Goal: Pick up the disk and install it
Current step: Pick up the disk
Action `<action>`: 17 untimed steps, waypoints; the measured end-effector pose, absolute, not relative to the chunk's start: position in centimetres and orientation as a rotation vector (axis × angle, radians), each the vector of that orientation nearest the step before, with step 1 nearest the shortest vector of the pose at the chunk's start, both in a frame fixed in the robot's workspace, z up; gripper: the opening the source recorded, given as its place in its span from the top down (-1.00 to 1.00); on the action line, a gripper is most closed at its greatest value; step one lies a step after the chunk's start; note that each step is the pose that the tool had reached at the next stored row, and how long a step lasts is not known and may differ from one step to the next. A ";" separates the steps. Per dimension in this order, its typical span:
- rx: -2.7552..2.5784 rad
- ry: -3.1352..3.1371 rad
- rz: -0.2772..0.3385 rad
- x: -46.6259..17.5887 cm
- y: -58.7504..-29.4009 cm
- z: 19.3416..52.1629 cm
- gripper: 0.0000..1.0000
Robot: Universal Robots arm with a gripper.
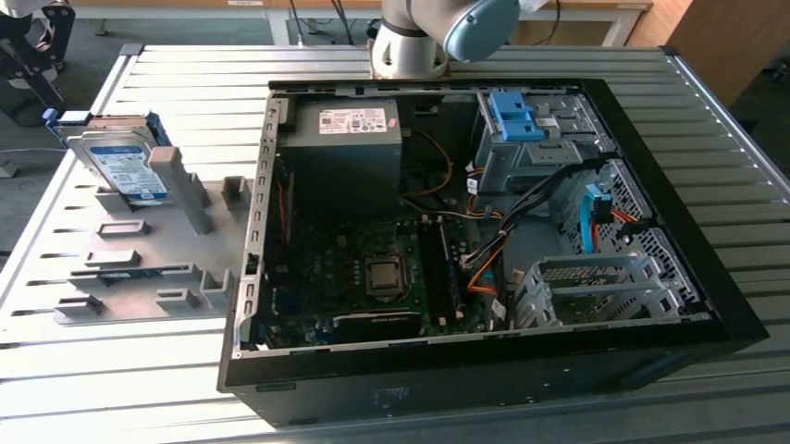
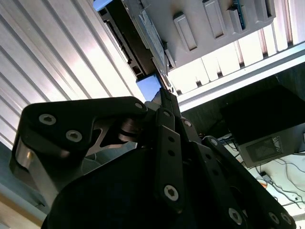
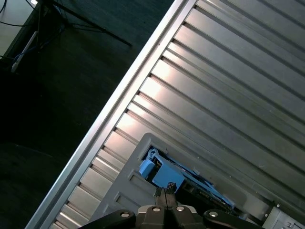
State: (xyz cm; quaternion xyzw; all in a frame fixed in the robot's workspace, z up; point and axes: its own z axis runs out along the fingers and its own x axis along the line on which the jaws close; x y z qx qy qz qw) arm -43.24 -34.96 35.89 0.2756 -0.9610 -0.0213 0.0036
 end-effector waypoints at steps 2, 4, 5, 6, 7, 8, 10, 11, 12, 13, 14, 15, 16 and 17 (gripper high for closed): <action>0.864 -3.012 -0.067 -43.2 -35.0 35.9 0.79; 0.864 -3.012 -0.067 -43.2 -35.0 35.9 0.79; 0.865 -3.012 -0.067 -43.2 -35.0 35.9 0.79; 0.866 -3.012 -0.067 -43.2 -35.0 35.9 0.79; 0.867 -3.011 -0.067 -43.2 -35.0 35.9 0.79; 0.871 -3.010 -0.067 -43.2 -35.0 35.9 0.79; 0.883 -3.006 -0.067 -43.2 -35.0 35.9 0.79; 0.892 -3.004 -0.067 -43.2 -35.0 35.9 0.79; 0.903 -3.000 -0.067 -43.2 -35.0 35.9 0.79; 0.915 -2.996 -0.067 -43.2 -35.0 35.9 0.79; 0.929 -2.992 -0.066 -43.2 -35.0 35.9 0.79; 0.944 -2.987 -0.066 -43.2 -35.0 35.9 0.79; 0.960 -2.982 -0.066 -43.2 -35.0 35.9 0.79; 0.975 -2.977 -0.066 -43.2 -35.0 35.9 0.79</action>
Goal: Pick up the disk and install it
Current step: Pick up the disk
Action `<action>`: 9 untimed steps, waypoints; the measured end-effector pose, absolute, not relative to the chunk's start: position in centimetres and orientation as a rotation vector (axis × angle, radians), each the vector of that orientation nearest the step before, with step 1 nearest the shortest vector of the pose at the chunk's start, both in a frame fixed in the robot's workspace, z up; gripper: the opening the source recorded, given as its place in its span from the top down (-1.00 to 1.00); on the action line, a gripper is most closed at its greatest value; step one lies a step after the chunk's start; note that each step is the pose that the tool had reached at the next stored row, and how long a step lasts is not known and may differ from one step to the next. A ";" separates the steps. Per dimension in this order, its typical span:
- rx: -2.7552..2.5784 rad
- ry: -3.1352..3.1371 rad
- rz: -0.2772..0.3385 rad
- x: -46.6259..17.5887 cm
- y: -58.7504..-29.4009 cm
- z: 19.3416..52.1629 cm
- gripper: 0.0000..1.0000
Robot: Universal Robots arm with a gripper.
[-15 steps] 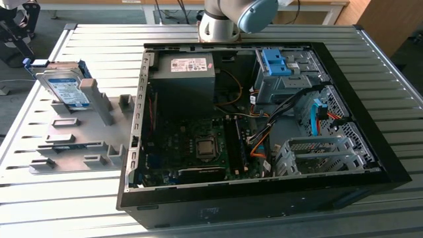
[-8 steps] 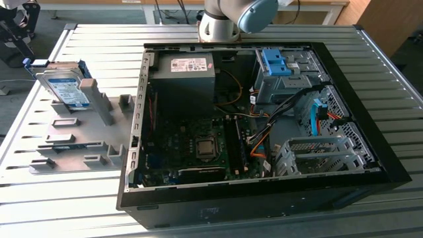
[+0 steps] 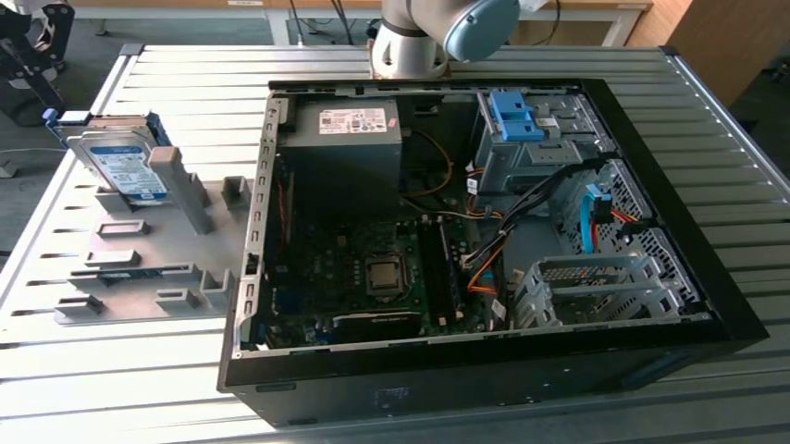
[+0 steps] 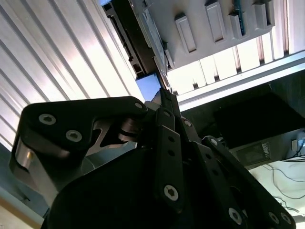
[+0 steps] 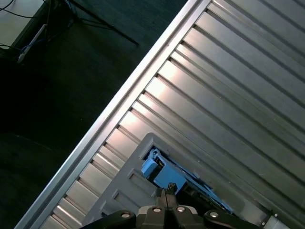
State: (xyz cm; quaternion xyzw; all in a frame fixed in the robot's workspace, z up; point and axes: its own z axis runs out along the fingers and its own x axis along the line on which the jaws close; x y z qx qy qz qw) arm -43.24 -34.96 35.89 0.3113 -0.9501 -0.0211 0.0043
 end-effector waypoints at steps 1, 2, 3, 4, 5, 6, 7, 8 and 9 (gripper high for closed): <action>0.991 -2.971 -0.066 -43.2 -35.0 35.9 0.79; 1.008 -2.965 -0.066 -43.2 -35.0 35.9 0.79; 1.025 -2.959 -0.066 -43.2 -35.0 35.9 0.79; 1.044 -2.952 -0.066 -43.2 -35.0 35.9 0.79; 1.061 -2.946 -0.066 -43.2 -35.0 35.9 0.79; 1.079 -2.939 -0.066 -43.2 -35.0 35.9 0.79; 1.096 -2.932 -0.066 -43.2 -35.0 35.9 0.79; 1.112 -2.926 -0.065 -43.2 -35.0 35.9 0.79; 1.128 -2.920 -0.065 -43.2 -35.0 35.9 0.79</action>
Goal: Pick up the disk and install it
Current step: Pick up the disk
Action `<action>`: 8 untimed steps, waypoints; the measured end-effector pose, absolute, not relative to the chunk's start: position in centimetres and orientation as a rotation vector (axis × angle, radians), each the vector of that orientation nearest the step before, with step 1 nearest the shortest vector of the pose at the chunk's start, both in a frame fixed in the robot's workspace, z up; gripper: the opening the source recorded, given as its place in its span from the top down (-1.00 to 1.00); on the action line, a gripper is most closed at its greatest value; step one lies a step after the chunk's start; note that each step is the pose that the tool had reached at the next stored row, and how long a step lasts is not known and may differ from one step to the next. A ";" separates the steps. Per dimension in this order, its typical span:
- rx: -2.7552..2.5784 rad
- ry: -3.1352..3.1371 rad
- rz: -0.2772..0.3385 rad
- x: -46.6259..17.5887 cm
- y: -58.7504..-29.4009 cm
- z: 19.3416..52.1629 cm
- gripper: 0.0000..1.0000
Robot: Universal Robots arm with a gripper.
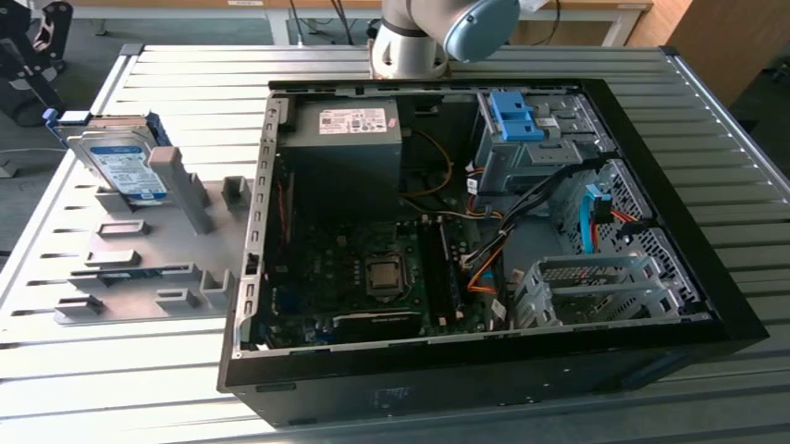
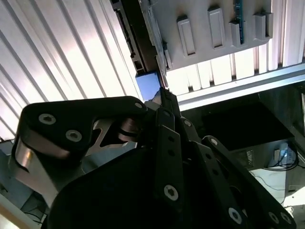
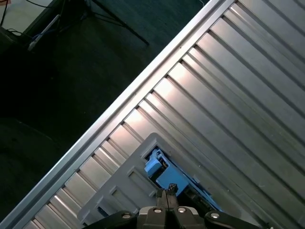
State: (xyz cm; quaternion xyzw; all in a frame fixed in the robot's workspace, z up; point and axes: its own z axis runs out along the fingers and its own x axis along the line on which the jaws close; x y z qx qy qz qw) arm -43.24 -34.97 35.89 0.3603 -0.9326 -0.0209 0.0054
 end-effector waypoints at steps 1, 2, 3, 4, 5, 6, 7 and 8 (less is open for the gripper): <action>1.143 -2.914 -0.065 -43.2 -35.0 35.9 0.79; 1.160 -2.907 -0.065 -43.2 -35.0 35.9 0.79; 1.175 -2.900 -0.065 -43.2 -35.0 35.9 0.79; 1.190 -2.894 -0.065 -43.2 -35.0 35.9 0.79; 1.206 -2.887 -0.065 -43.2 -35.0 35.9 0.79; 1.221 -2.881 -0.065 -43.2 -35.0 35.9 0.79; 1.237 -2.873 -0.065 -43.2 -35.0 35.9 0.79; 1.254 -2.866 -0.065 -43.2 -35.0 35.9 0.79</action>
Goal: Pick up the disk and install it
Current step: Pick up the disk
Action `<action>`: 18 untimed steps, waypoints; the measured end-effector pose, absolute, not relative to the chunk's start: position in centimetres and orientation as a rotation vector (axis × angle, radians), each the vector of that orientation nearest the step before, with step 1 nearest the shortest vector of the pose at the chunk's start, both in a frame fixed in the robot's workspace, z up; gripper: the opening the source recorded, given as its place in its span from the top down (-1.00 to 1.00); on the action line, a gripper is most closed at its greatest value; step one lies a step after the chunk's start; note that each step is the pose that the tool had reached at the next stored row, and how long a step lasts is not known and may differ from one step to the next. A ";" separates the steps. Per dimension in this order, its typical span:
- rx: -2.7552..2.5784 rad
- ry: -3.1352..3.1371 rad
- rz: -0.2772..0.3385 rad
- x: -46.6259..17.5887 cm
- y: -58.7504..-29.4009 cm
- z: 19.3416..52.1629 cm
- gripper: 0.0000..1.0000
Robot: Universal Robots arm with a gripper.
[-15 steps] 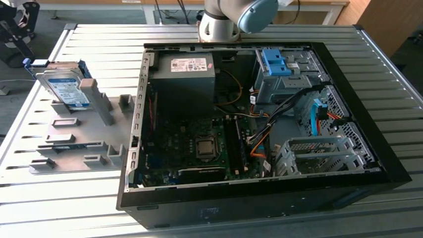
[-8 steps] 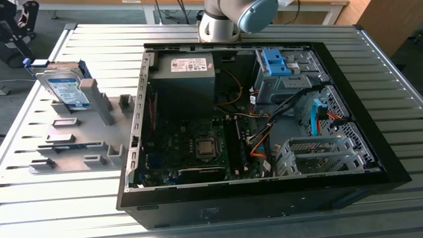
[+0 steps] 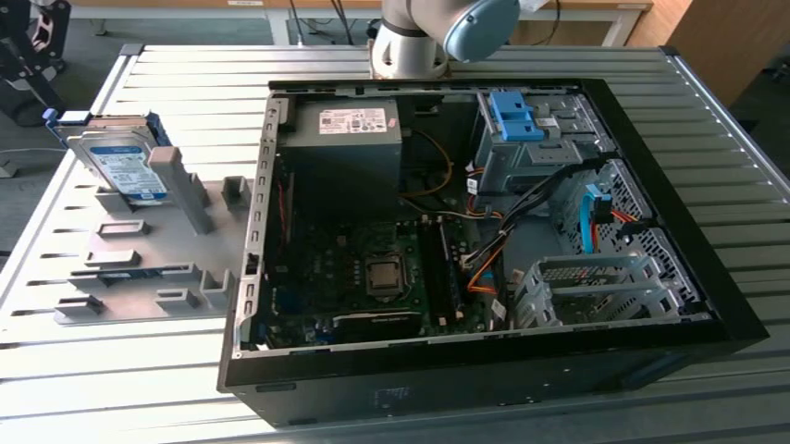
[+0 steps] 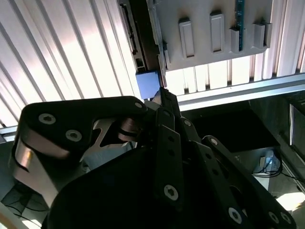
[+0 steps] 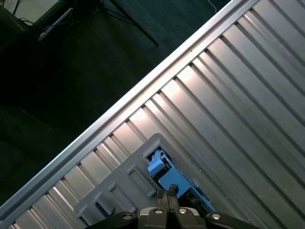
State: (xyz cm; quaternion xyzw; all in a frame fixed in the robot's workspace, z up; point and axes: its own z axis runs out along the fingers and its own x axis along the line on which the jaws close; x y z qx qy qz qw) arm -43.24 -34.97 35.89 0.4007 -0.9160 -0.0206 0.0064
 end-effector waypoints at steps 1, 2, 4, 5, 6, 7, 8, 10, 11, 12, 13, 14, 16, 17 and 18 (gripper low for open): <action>1.271 -2.858 -0.064 -43.2 -35.0 35.9 0.79; 1.288 -2.850 -0.064 -43.2 -35.0 35.9 0.79; 1.317 -2.836 -0.064 -43.2 -35.0 35.9 0.79; 1.330 -2.830 -0.064 -43.2 -35.0 35.9 0.79; 1.340 -2.825 -0.064 -43.2 -35.0 35.9 0.79; 1.346 -2.822 -0.064 -43.2 -35.0 35.9 0.79; 1.349 -2.821 -0.064 -43.2 -35.0 35.9 0.79; 1.351 -2.820 -0.064 -43.2 -35.0 35.9 0.79; 1.351 -2.820 -0.064 -43.2 -35.0 35.9 0.79; 1.353 -2.819 -0.064 -43.2 -35.0 35.9 0.79; 1.353 -2.819 -0.064 -43.2 -35.0 35.9 0.79; 1.353 -2.819 -0.064 -43.2 -35.0 35.9 0.79; 1.355 -2.818 -0.064 -43.2 -35.0 35.9 0.79; 1.357 -2.817 -0.064 -43.2 -35.0 35.9 0.79; 1.359 -2.816 -0.064 -43.2 -35.0 35.9 0.79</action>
